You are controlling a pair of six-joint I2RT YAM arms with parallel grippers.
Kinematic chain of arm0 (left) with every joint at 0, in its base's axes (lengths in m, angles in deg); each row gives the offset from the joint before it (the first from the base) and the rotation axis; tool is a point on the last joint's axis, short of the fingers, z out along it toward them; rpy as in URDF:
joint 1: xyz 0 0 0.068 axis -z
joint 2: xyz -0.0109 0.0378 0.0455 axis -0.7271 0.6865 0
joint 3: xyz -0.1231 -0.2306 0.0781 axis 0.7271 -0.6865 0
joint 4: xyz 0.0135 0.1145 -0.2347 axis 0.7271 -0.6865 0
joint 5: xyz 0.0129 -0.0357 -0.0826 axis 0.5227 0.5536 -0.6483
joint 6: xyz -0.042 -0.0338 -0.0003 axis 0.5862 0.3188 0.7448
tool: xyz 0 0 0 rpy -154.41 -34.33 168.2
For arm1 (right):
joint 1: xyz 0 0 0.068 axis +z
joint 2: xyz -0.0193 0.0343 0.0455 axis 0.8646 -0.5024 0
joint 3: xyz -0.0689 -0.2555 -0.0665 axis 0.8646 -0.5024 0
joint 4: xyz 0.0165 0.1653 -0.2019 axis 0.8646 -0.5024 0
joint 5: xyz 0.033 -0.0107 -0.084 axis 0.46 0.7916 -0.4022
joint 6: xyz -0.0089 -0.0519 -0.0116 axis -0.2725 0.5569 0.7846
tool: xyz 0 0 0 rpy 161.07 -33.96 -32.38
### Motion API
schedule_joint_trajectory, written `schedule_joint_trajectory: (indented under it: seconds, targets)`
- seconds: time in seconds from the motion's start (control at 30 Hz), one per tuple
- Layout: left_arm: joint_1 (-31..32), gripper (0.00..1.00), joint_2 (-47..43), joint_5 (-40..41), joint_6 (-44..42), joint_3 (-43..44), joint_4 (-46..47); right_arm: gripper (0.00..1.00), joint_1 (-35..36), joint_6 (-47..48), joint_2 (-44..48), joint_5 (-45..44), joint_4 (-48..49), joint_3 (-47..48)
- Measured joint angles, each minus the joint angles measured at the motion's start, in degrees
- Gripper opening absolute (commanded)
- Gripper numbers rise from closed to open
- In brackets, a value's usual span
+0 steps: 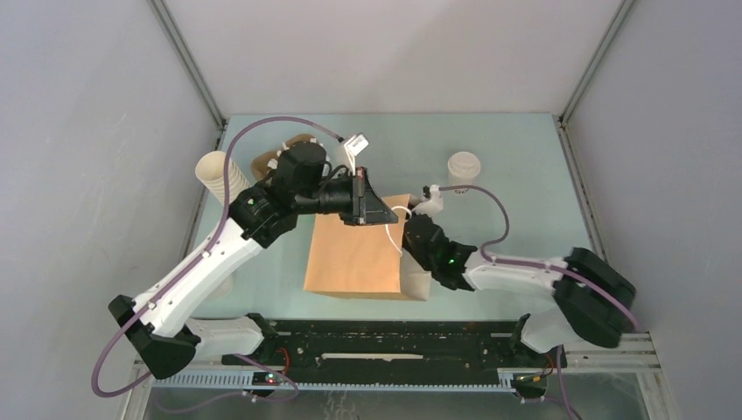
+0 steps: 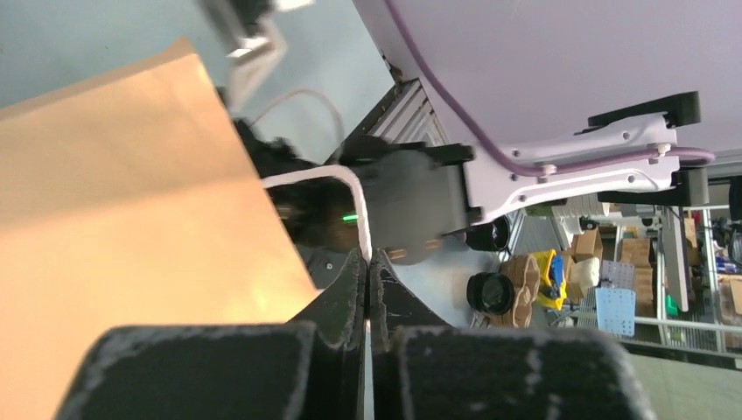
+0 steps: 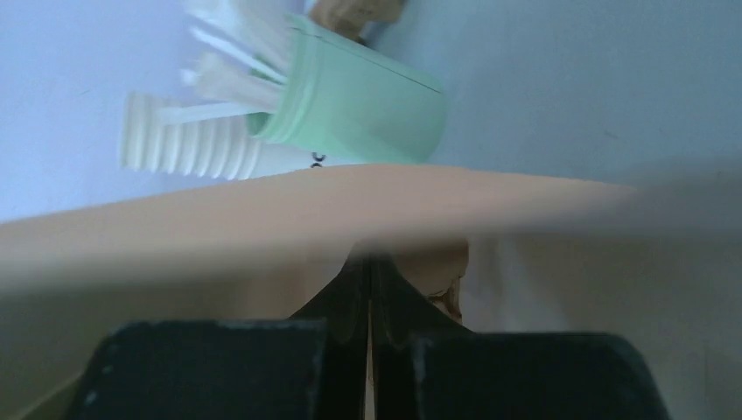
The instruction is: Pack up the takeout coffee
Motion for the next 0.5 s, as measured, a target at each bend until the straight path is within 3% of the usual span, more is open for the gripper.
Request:
schedule_joint_trajectory:
  seconds: [0.3,0.5]
  targets:
    - [-6.60,0.00,-5.55,-1.05,-0.33,-0.79,1.03,0.00,-0.04,13.29,26.23,2.03,-5.49,-5.97]
    - [-8.79,0.00,-7.96,-2.08,-0.35,-0.87,1.66,0.00,-0.87,18.97,38.07,2.54,-11.80,-7.45]
